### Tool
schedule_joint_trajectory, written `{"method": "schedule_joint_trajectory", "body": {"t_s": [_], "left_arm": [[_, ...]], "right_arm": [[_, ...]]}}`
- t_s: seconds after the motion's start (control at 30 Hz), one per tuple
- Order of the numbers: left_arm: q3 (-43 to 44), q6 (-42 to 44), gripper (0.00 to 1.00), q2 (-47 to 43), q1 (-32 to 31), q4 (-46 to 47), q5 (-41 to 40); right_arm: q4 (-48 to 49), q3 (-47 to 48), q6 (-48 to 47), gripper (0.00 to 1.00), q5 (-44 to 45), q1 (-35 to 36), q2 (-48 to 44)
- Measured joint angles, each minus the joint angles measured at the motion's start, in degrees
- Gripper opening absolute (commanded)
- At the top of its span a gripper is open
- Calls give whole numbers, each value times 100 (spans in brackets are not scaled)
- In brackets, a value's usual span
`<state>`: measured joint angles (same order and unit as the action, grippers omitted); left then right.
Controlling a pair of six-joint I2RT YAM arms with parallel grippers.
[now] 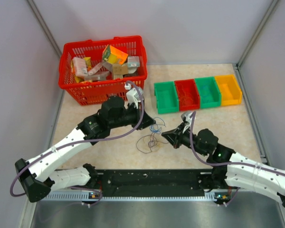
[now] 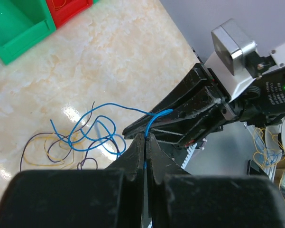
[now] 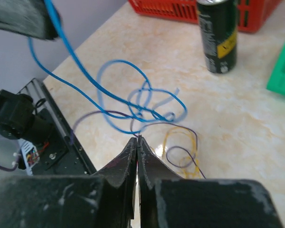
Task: Untangle the cables
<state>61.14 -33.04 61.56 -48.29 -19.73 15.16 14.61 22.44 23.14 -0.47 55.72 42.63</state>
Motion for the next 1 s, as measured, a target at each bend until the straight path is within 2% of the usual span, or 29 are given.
{"method": "schedule_joint_trajectory", "body": {"t_s": [0.07,0.1,0.17,0.2,0.3,0.4,0.53,0.63,0.83,0.93,0.97,1.0], "left_arm": [[-20,-2,0,-7,0,61,48],[-20,-2,0,-7,0,79,59],[-22,0,0,-7,0,129,114],[-22,-2,0,-7,0,160,144],[-22,-2,0,-4,0,254,282],[-22,0,0,-4,0,319,400],[-22,0,0,4,0,337,511],[-26,-2,0,31,0,361,551],[-66,-111,0,111,0,483,671],[-85,-186,0,138,0,553,737],[-87,-208,0,142,0,570,754],[-87,-234,0,144,0,595,765]], "right_arm": [[-214,-225,55,1,328,0,-343],[-275,-306,63,12,422,0,-463],[-380,-415,44,44,466,0,-638],[-393,-448,68,51,442,-2,-686],[-372,-507,-9,63,293,0,-776],[-417,-507,4,70,356,0,-831],[-385,-509,101,72,334,0,-1045],[-122,-509,269,74,7,0,-1069],[610,-507,741,73,-636,0,-566],[866,-507,975,61,-745,0,-136],[870,-507,1049,53,-726,0,-13],[852,-507,1123,41,-695,0,90]]}}
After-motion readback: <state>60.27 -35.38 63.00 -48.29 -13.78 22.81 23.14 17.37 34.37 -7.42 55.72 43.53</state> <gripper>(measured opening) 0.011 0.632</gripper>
